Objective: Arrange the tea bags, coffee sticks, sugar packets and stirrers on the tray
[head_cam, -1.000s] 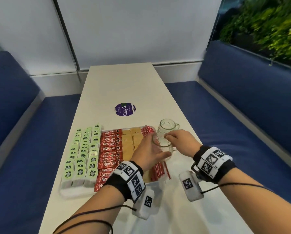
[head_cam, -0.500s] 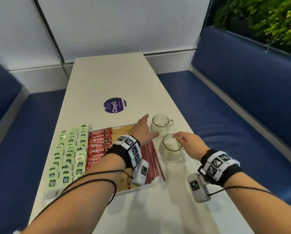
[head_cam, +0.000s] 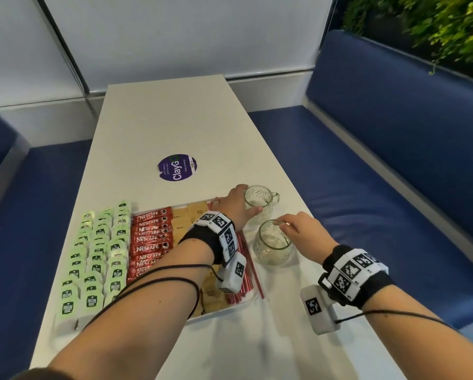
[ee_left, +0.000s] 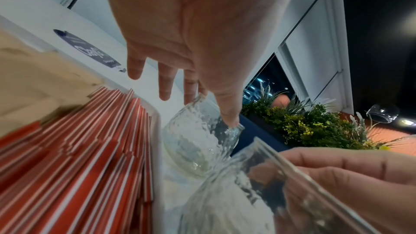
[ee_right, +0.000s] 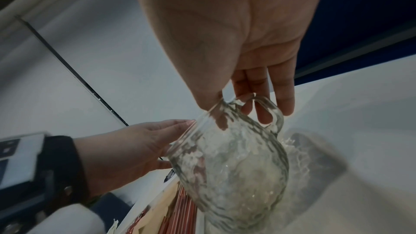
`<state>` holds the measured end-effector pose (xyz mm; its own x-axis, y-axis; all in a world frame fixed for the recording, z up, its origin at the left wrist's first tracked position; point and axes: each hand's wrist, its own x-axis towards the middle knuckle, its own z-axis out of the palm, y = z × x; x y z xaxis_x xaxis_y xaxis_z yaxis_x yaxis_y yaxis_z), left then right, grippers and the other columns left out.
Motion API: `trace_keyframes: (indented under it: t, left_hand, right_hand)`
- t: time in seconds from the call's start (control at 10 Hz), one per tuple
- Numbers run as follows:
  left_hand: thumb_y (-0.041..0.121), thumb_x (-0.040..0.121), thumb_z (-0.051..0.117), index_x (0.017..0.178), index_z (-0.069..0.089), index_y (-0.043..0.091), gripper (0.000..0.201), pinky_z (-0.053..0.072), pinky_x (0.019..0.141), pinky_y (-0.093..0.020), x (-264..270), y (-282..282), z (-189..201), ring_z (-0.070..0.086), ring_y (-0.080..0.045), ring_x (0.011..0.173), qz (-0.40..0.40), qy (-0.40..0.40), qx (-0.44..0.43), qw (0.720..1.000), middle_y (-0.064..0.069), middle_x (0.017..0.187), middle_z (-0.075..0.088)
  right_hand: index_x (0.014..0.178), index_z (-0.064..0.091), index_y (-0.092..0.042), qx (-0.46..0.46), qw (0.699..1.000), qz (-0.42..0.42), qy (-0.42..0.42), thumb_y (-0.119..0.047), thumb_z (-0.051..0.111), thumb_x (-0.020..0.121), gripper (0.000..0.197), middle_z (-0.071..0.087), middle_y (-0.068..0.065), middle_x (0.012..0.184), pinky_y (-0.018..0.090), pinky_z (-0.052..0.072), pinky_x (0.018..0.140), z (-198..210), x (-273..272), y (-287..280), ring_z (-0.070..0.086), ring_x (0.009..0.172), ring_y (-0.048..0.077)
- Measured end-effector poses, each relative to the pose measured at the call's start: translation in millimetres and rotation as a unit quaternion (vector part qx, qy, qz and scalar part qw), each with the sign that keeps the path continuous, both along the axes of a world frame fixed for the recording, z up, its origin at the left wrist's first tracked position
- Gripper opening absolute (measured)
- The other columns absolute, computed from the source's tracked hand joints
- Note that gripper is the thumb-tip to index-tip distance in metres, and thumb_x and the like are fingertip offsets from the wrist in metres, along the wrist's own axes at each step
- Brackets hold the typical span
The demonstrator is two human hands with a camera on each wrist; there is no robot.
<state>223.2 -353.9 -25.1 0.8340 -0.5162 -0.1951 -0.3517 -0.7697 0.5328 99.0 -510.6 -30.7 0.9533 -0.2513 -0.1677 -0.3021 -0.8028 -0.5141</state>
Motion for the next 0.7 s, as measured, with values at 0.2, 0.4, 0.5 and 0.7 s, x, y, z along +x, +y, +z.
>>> trace_keyframes:
  t: [0.2,0.4,0.5,0.7]
  left_hand:
    - [0.052,0.093,0.056,0.148,0.028,0.017,0.071,0.032,0.105,-0.034,-7.0,4.5,8.2,0.046,-0.025,0.132,-0.035,-0.017,0.011,0.999,-0.005,0.149,0.043]
    - [0.047,0.091,0.062,0.152,0.025,0.015,0.079,0.030,0.109,-0.032,-11.5,9.6,14.4,0.042,-0.024,0.137,-0.037,-0.005,-0.002,0.999,-0.005,0.153,0.041]
    - [0.049,0.087,0.067,0.152,0.024,0.017,0.085,0.029,0.113,-0.041,-17.1,15.5,17.3,0.041,-0.026,0.137,-0.027,-0.014,0.019,0.999,-0.006,0.152,0.041]
    - [0.052,0.084,0.066,0.153,0.021,0.022,0.088,0.011,0.117,-0.059,-42.4,50.9,23.2,0.027,-0.025,0.146,-0.028,-0.039,0.057,0.997,-0.004,0.159,0.029]
  right_hand:
    - [0.122,0.064,-0.024,-0.002,1.000,-0.001,0.008,-0.029,0.042,0.101,0.031,0.056,0.010,0.104,0.025,0.033,0.076,4.5,-3.2,2.6,0.055,0.094,0.024]
    - [0.126,0.060,-0.025,0.005,1.000,-0.001,0.003,-0.029,0.044,0.100,0.031,0.057,0.008,0.103,0.024,0.035,0.078,7.0,-5.7,4.4,0.055,0.094,0.021]
    - [0.131,0.055,-0.028,0.029,0.999,0.005,-0.022,-0.029,0.053,0.097,0.034,0.051,0.001,0.099,0.022,0.034,0.079,13.0,-8.0,4.6,0.050,0.087,0.011]
    - [0.138,0.048,-0.027,0.012,0.998,0.009,-0.058,-0.033,0.059,0.093,0.047,0.049,0.004,0.131,0.029,0.037,0.100,24.6,-11.4,20.6,0.048,0.119,0.019]
